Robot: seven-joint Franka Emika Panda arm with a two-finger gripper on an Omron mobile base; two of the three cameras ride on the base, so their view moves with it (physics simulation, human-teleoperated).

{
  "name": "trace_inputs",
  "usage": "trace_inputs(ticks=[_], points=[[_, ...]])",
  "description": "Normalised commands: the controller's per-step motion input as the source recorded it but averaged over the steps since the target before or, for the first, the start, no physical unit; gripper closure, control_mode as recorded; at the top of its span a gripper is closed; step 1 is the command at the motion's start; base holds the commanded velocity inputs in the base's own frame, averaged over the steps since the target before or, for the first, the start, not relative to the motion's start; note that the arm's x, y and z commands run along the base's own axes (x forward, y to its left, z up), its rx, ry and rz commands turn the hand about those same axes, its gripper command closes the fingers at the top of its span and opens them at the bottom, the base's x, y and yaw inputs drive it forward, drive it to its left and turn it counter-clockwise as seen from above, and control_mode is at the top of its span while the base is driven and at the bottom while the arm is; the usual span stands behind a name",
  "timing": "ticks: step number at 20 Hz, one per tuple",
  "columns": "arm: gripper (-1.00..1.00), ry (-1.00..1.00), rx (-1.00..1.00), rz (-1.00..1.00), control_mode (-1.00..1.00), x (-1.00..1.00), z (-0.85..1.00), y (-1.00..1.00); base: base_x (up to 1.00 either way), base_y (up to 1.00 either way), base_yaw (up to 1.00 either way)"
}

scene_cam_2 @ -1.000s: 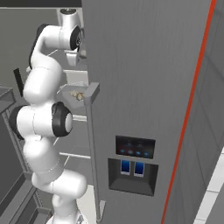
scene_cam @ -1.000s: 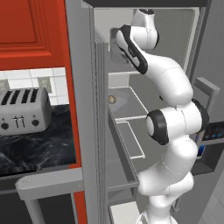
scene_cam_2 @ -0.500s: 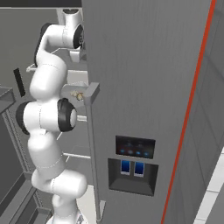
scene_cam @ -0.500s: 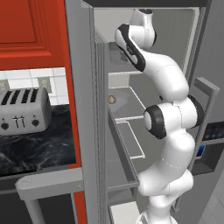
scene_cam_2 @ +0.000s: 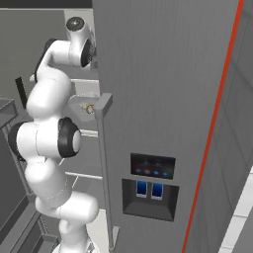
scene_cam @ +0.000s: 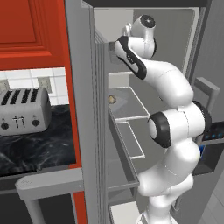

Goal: Place two dumplings into each of the tupperware containers and then place the containers in the fridge.

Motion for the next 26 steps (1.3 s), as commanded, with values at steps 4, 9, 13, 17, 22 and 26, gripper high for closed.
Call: trace_inputs(ticks=[4, 9, 13, 17, 22, 26], points=[[-1.0, -0.07, 0.0, -0.01, -1.0, -0.32, 0.5, 0.0, 0.0, 0.0, 0.0], [-1.0, 0.0, 0.0, -0.07, -1.0, -0.66, 0.53, -0.1, 0.0, 0.0, 0.0], [-1.0, 0.04, -0.05, -0.04, -1.0, -0.96, 0.42, 0.0, 0.0, 0.0, 0.0], [-1.0, -0.09, -0.01, -0.02, -1.0, -1.0, -0.01, 0.0, 0.0, 0.0, 0.0], [-1.0, -0.27, 0.0, -0.02, -1.0, -1.0, -0.05, -0.07, 0.0, 0.0, 0.0], [-1.0, -0.01, 0.0, 0.0, -1.0, -1.0, 0.0, -0.03, 0.0, 0.0, 0.0]])
